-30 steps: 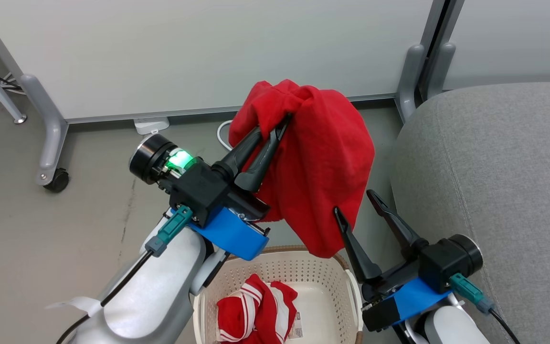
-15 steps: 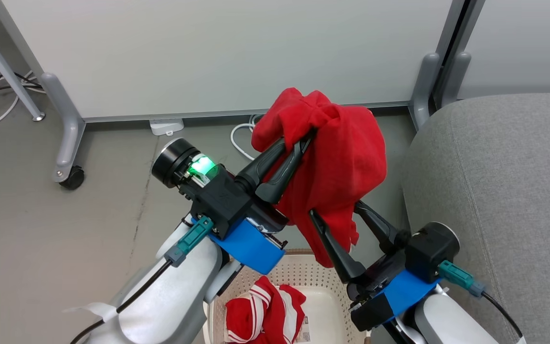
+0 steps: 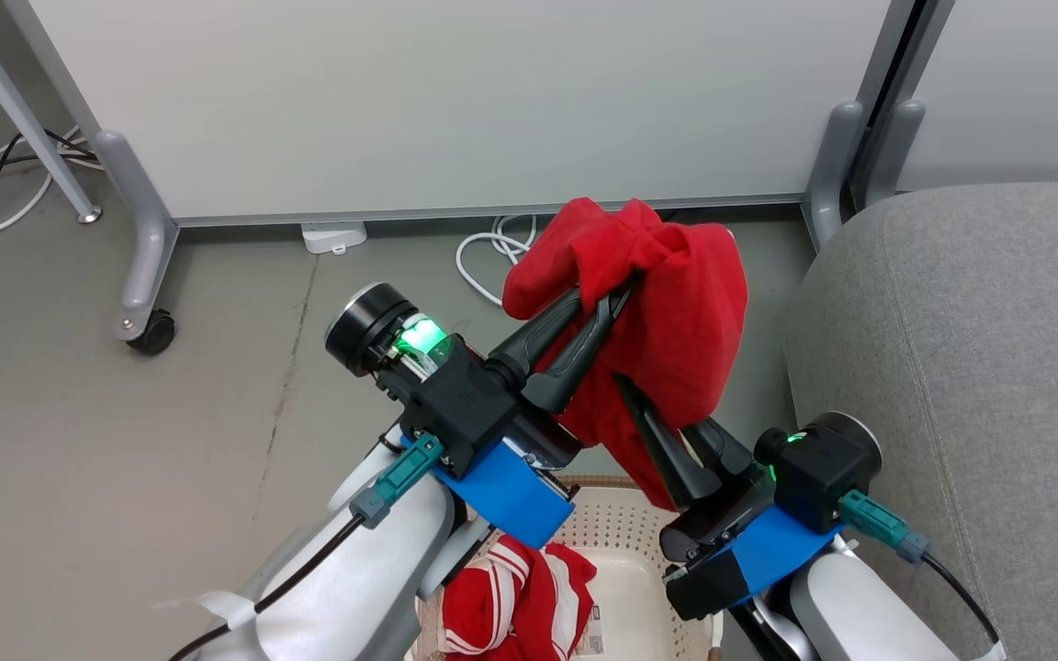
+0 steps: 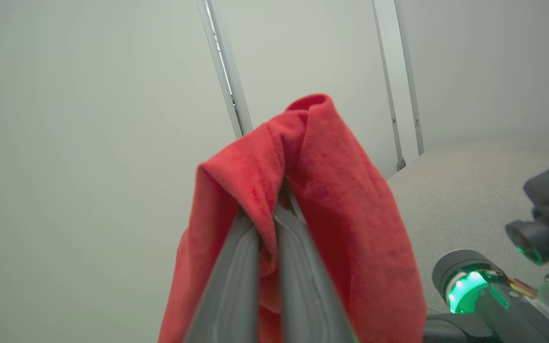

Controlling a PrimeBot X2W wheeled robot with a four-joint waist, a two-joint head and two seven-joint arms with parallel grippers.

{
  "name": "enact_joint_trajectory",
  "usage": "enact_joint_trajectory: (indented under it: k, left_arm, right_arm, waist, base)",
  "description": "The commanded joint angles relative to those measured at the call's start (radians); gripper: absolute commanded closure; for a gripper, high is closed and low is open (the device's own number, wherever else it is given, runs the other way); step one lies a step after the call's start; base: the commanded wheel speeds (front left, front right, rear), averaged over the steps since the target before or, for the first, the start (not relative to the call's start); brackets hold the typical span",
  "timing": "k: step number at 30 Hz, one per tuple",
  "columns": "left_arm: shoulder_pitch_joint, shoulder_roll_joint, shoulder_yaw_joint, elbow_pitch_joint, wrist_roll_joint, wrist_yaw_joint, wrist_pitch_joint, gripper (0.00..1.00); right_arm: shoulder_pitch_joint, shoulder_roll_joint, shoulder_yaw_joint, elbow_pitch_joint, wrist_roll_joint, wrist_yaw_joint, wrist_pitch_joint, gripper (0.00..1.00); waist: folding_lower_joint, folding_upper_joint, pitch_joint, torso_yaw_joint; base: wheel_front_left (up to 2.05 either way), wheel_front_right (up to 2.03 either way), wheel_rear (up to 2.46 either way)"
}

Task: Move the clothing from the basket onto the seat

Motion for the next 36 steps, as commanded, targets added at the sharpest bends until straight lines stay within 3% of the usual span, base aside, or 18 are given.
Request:
enact_joint_trajectory:
  k: [1,34,35,36]
  left_arm:
    - [0.015,-0.004,-0.003,0.001,0.002,-0.001,-0.005,1.0]
    - [0.007,-0.005,0.001,0.024,0.006,0.001,-0.005,1.0]
    - [0.006,-0.006,0.001,0.025,0.006,0.002,-0.005,0.75]
    - [0.005,-0.006,0.002,0.025,0.007,0.003,-0.005,0.0]
  right_arm:
    - [-0.008,0.007,-0.007,-0.003,-0.01,0.0,-0.003,1.0]
    - [0.01,0.019,-0.029,-0.014,-0.032,0.0,-0.003,1.0]
    - [0.01,0.019,-0.029,-0.015,-0.032,0.0,-0.003,1.0]
    - [0.01,0.019,-0.03,-0.015,-0.032,0.0,-0.003,1.0]
  waist:
    - [0.0,0.0,0.0,0.0]
    - [0.0,0.0,0.014,-0.004]
    - [0.0,0.0,0.015,-0.004]
    - [0.0,0.0,0.015,-0.004]
  base:
    - [0.0,0.0,0.0]
    - [0.0,0.0,0.0]
    - [0.0,0.0,0.0]
    - [0.0,0.0,0.0]
